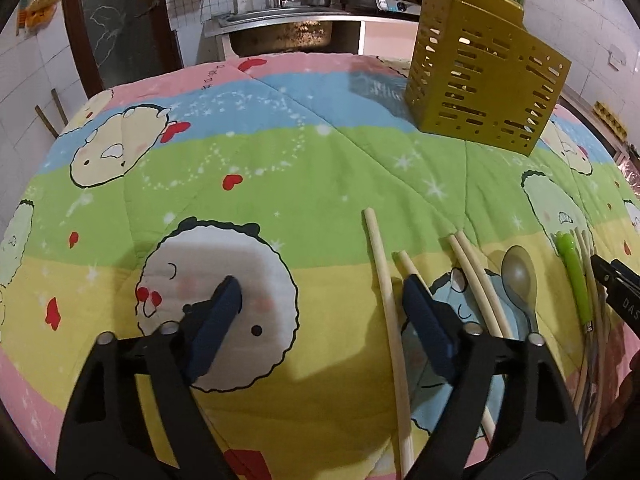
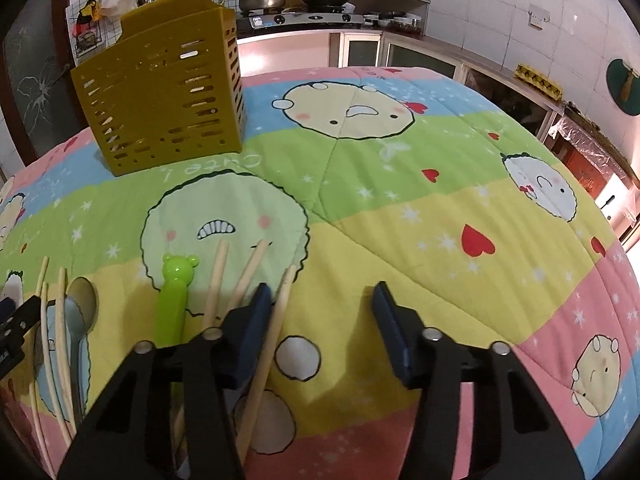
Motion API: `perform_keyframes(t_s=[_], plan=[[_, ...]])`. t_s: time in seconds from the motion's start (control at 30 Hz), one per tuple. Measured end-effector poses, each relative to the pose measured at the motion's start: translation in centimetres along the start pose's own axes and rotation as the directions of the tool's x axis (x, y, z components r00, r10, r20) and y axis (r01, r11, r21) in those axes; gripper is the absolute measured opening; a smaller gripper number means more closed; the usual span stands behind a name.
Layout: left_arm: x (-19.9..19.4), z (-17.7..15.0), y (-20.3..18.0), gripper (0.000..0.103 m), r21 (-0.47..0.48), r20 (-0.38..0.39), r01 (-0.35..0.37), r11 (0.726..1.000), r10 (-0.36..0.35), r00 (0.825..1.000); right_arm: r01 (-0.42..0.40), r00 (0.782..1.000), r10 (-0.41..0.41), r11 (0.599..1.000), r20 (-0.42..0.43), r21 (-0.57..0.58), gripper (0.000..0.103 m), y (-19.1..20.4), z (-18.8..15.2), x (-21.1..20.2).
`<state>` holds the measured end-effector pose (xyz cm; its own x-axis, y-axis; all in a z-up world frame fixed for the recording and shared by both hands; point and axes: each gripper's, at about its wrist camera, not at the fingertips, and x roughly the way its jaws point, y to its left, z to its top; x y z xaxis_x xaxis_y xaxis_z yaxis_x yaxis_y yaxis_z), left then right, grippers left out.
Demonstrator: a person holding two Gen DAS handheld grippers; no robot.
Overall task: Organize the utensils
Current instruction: 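Lower the right tool to a wooden chopstick while the left tool lowers to another, then close the right tool on its chopstick while the left tool closes on another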
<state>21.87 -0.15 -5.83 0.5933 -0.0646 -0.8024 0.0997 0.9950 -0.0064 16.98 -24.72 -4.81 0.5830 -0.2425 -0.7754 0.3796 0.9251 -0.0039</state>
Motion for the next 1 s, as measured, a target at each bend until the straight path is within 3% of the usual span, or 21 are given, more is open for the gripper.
perform_keyframes(t_s=[0.27, 0.47, 0.7, 0.83, 1.0], plan=[[0.9, 1.5, -0.7, 0.048, 0.029, -0.039, 0.026, 0.999, -0.025, 0.999, -0.008, 1.000, 0.008, 1.000, -0.024, -0.004, 0.027, 0.7, 0.3, 0.1], [1.6, 2.5, -0.9, 0.036, 0.023, -0.051, 0.033, 0.999, -0.031, 0.998, -0.028, 0.999, 0.029, 0.999, -0.044, 0.015, 0.011, 0.8, 1.0, 0.6], [1.4, 2.2, -1.0, 0.021, 0.012, -0.042, 0.045, 0.999, -0.044, 0.998, -0.038, 0.999, 0.038, 0.999, -0.034, 0.017, 0.011, 0.7, 1.1, 0.8], [1.1, 2.2, -0.7, 0.006, -0.007, -0.045, 0.065, 0.998, -0.065, 0.997, -0.065, 0.997, 0.066, 0.998, -0.029, 0.022, 0.010, 0.6, 1.2, 0.5], [0.3, 2.0, -0.5, 0.006, -0.031, -0.032, 0.081, 0.996, -0.082, 0.996, -0.099, 0.995, 0.099, 0.994, 0.004, 0.037, 0.009, 0.1, 1.5, -0.6]])
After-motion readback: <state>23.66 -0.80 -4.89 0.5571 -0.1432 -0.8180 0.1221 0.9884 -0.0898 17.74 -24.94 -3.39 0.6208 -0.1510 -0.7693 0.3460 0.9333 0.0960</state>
